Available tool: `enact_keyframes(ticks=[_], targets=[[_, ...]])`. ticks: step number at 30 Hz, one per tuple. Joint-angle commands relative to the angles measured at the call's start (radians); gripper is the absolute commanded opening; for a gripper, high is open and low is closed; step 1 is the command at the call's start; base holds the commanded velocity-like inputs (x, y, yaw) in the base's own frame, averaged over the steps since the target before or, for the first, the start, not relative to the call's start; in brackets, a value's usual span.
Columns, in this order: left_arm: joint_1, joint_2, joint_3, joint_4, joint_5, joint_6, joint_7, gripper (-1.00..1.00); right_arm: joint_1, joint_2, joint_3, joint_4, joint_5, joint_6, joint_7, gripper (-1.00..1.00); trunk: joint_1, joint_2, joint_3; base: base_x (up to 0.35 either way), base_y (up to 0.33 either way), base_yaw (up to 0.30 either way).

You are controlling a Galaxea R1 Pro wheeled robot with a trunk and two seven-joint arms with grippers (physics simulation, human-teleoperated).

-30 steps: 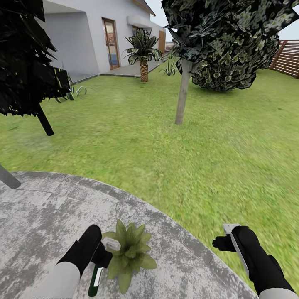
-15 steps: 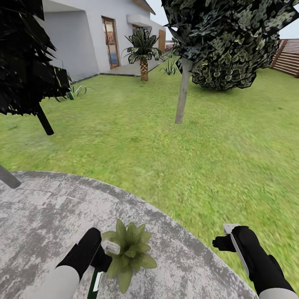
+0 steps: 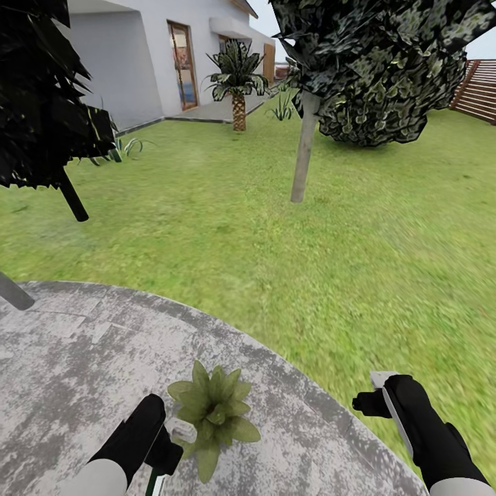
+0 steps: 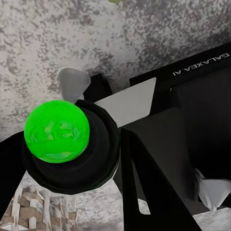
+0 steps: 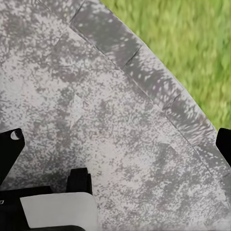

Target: Pick up the pesticide atomizer in the garden and spray insectifuge to fully cover both potted plants in the garden.

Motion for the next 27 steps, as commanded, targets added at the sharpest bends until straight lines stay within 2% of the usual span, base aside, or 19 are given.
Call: enact_keyframes(ticks=[1,16,21,24,27], targets=[[0.000,-0.001,0.006,-0.001,-0.011,0.003,-0.009,-1.00,0.000,0.000,-0.001,-0.001,0.010,0.004,0.010,1.00,0.000,0.000,-0.001,0.000,0.000,0.000],[-0.005,-0.004,0.000,-0.003,-0.011,0.003,-0.006,-1.00,0.000,0.000,0.000,-0.001,0.012,0.004,0.010,1.00,0.000,0.000,-0.009,0.000,0.000,-0.018],[-0.034,-0.004,0.000,-0.004,-0.011,0.003,-0.005,-1.00,0.000,-0.001,-0.001,-0.002,0.012,0.005,0.010,1.00,0.000,0.000,-0.009,0.000,0.000,-0.173],[-0.062,-0.004,-0.001,-0.006,-0.011,0.003,-0.005,-1.00,0.000,0.000,-0.001,-0.002,0.012,0.005,0.010,1.00,0.000,0.000,-0.009,0.000,0.000,-0.031],[-0.066,-0.004,-0.001,-0.007,-0.011,0.003,-0.005,-1.00,0.000,-0.001,-0.001,-0.002,0.012,0.005,0.010,1.00,0.000,0.000,-0.009,0.000,0.000,-0.005]])
